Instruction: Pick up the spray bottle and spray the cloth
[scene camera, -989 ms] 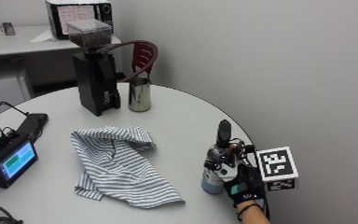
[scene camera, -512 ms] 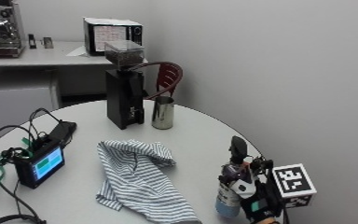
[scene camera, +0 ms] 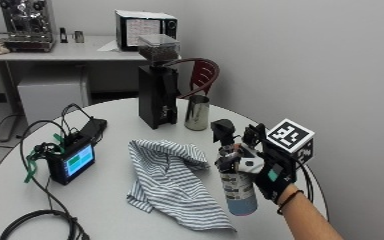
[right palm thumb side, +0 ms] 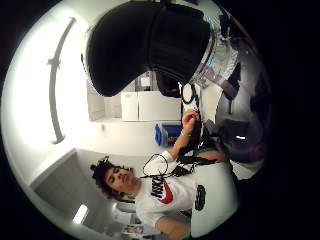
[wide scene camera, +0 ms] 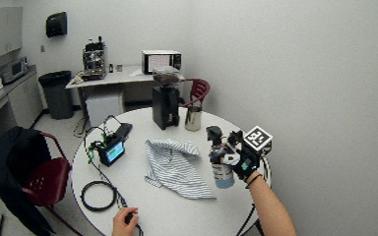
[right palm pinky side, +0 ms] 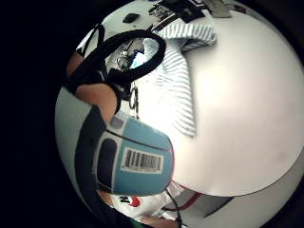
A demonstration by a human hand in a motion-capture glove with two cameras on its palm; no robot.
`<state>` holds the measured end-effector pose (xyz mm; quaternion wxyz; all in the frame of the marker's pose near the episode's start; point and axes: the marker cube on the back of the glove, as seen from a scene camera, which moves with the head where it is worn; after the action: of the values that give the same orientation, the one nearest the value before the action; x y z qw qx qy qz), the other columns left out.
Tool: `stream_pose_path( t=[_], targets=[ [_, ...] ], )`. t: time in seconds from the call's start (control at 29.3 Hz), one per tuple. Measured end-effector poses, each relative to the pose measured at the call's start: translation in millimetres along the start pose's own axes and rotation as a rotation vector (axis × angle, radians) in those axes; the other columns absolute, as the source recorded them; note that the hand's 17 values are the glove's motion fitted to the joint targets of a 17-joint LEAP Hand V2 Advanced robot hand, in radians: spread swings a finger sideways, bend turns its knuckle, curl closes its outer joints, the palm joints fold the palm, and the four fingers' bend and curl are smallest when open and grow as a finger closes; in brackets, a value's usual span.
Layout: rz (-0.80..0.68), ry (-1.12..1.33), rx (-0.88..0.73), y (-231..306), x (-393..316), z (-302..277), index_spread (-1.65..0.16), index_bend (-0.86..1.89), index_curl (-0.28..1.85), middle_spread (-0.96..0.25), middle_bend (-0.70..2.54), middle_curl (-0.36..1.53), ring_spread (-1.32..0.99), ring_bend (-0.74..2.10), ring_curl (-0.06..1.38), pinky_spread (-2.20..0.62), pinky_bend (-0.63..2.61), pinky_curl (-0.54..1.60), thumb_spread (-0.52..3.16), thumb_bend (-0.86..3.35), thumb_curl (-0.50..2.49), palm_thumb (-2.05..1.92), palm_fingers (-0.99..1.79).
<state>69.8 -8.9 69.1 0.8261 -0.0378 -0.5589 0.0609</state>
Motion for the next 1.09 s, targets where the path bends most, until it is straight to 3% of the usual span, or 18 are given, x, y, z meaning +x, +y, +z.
stream_pose_path(
  t=[0.27, 0.58, 0.85, 1.09],
  targets=[
    [0.168, -0.089, -0.062, 27, 68, 27, -0.20, 0.08, 0.18, -0.07, 0.33, 0.43, -0.08, 0.59, 0.41, 0.09, 0.37, 0.36, 0.80, -0.02, 0.55, 0.98, 0.94],
    [0.033, -0.016, -0.009, 24, -35, 1, -0.19, 0.07, 0.18, -0.05, 0.32, 0.44, -0.07, 0.59, 0.42, 0.06, 0.38, 0.36, 0.79, -0.03, 0.58, 0.96, 0.97],
    [0.162, -0.078, -0.045, 33, 30, 27, -0.18, 0.07, 0.18, -0.06, 0.32, 0.44, -0.07, 0.60, 0.42, 0.04, 0.39, 0.37, 0.78, -0.03, 0.59, 0.94, 0.98],
    [0.035, -0.060, 0.015, 38, -36, -12, -0.17, 0.07, 0.18, -0.05, 0.32, 0.45, -0.07, 0.59, 0.42, 0.04, 0.39, 0.37, 0.77, -0.02, 0.61, 0.95, 0.98]
  ],
)
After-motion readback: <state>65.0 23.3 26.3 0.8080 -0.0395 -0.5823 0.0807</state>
